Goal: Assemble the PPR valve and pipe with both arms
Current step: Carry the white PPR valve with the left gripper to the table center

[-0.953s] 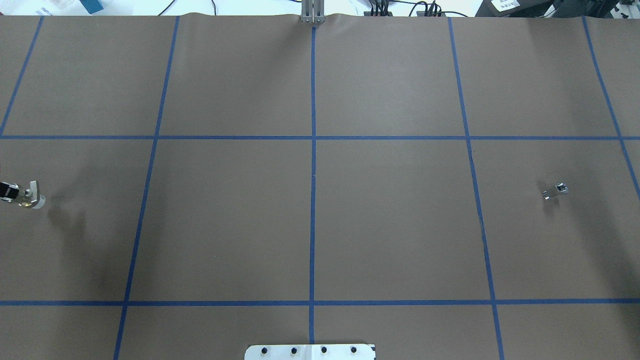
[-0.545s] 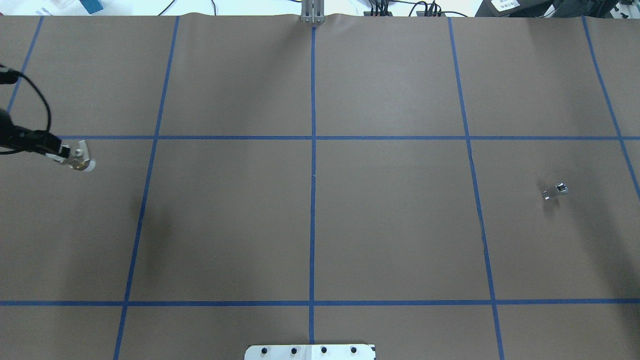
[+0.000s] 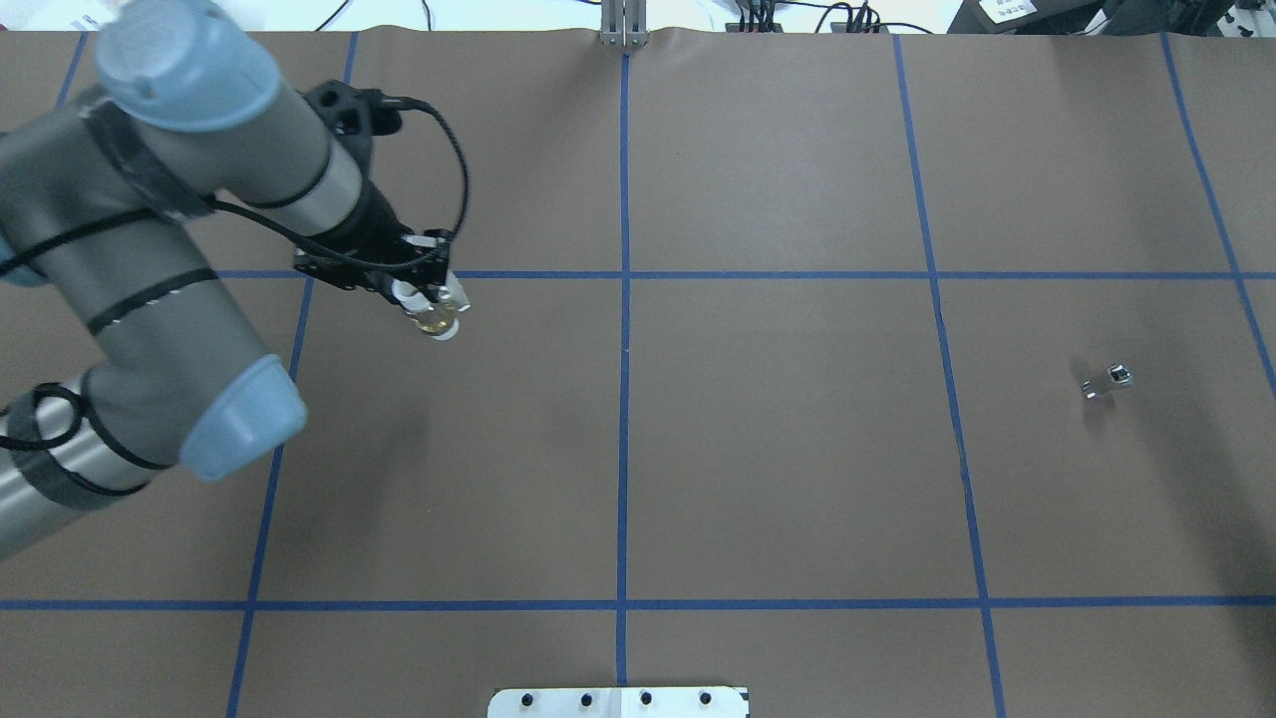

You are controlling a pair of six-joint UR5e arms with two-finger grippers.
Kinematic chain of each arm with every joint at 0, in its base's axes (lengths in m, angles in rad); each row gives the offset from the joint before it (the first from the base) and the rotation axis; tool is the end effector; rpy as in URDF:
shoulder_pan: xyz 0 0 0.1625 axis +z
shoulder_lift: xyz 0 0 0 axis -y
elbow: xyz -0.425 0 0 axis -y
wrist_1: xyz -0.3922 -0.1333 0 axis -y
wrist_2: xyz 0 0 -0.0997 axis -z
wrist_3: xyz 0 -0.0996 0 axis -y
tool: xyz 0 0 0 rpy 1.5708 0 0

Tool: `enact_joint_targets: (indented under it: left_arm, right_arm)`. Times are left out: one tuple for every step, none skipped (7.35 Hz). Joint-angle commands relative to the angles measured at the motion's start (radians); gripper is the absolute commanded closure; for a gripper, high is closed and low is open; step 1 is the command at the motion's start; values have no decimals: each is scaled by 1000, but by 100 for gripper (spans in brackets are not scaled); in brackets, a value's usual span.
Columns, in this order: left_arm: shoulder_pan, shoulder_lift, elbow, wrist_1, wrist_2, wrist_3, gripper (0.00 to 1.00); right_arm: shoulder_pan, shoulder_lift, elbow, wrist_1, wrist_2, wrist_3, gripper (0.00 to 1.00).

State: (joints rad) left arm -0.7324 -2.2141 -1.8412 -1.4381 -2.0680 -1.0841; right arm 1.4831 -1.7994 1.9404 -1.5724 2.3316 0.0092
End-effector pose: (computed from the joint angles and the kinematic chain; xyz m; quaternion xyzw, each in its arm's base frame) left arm 0.4088 -0.4830 0.1840 0.0247 0.4328 -0.0169 0.9010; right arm 0.0293 -0.4049 0.5789 0.0467 -0.3731 -0.0622 0.9245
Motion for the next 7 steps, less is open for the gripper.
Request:
enact_joint_targets:
  left_arm:
    - [74, -264, 250, 35, 76, -69, 100]
    - [94, -310, 323, 25, 88, -71, 100]
    - [97, -309, 329, 22, 88, -69, 100]
    - [106, -317, 365, -7, 88, -74, 100]
    - [110, -328, 417, -72, 88, -91, 100]
    - [120, -346, 466, -112, 88, -97, 100]
    - [122, -380, 506, -110, 88, -97, 100]
  right_arm:
    - [-1, 0, 2, 0, 2, 0, 0]
    - [-1, 0, 2, 0, 9, 0, 0]
    - [-1, 0, 0, 0, 11, 0, 0]
    - [-1, 0, 0, 0, 11, 0, 0]
    - [-1, 0, 0, 0, 11, 0, 0]
    - [-1, 0, 0, 0, 11, 0, 0]
    - [-3, 0, 0, 0, 11, 0, 0]
